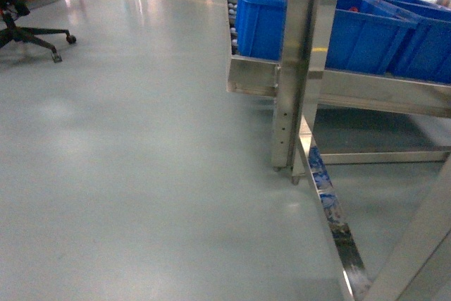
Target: Pick capacitor and pack into box
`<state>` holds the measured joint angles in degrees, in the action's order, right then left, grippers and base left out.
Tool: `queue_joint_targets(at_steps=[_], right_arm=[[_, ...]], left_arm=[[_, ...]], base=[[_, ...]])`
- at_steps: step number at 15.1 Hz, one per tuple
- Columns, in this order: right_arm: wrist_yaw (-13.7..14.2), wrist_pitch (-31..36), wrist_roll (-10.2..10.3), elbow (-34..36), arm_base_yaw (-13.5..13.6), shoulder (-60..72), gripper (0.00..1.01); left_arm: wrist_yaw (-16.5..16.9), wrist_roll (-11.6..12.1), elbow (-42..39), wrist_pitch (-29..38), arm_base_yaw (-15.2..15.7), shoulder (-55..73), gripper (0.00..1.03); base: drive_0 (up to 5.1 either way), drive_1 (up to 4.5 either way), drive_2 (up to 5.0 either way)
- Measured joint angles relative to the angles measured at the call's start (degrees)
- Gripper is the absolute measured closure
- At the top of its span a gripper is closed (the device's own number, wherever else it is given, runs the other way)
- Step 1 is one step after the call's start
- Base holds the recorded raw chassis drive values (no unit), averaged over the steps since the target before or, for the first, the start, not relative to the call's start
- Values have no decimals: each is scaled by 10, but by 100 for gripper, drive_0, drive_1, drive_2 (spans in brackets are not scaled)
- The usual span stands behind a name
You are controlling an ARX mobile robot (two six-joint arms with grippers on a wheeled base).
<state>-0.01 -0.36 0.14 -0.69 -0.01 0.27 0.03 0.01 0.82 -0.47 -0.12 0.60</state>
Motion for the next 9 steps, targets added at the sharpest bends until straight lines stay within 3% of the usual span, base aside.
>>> queue_joint_targets(at_steps=[9], right_arm=[[0, 0, 0, 0, 0, 0, 3]], left_arm=[[0, 0, 0, 1, 0, 0, 59]], base=[[-496, 249, 249]])
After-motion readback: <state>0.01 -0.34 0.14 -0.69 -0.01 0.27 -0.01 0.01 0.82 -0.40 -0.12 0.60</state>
